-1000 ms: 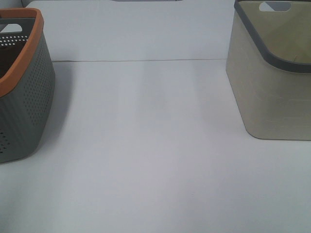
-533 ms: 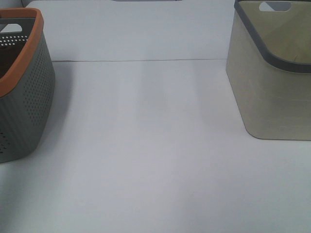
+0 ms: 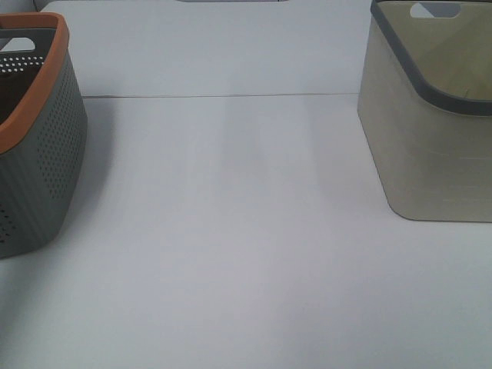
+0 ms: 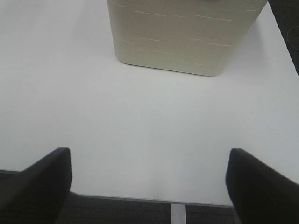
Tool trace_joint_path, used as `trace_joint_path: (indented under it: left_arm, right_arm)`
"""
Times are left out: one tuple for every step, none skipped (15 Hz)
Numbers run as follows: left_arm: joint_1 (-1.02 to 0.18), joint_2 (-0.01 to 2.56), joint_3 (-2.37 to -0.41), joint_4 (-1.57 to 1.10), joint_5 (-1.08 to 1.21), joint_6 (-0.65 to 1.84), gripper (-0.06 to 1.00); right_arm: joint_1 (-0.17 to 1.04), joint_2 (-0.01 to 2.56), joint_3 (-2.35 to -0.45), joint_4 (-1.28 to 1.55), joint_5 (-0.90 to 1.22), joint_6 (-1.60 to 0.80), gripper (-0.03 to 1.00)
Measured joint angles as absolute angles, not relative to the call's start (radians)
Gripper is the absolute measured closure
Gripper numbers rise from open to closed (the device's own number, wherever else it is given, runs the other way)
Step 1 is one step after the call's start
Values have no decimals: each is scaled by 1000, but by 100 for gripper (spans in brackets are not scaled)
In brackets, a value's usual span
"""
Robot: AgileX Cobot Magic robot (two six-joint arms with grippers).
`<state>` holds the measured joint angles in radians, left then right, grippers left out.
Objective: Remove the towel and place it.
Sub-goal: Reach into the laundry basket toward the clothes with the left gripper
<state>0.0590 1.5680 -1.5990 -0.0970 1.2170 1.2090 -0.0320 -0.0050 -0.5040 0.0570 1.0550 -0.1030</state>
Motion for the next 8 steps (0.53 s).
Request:
trace_joint_path:
  left_arm:
    - [69,1607,-1604,-94,1217,1255,-5]
    - [81,1652,-1604,-79,1217,1286,-5]
    - [87,1676,-1604,-64,1214,1294,-5]
    - [99,1719,-1604,-36,1195,1299,-5]
    - [109,1761,-1604,-12,1164,1302,-5]
    - [119,1800,-1604,0,1129,1308,-5]
    - [123,1841,-1607,11,1091,1317,-5]
    - [127,1887,-1620,19,1065,1324,-5]
  right_arm:
    - [-32,-5,-504,57,1055,-103,18]
    - [-32,-5,-504,57,1055,-103,18]
    - [-32,-5,-504,57,1055,-103,18]
    - [-32,-5,-504,57,1055,-103,18]
    - [-32,-5,-504,57,1055,-103,18]
    - [-32,-5,-504,57,1055,-103,18]
    - [-32,-5,-504,57,1055,-103,18]
    - [-32,-5,-504,57,1055,-103,18]
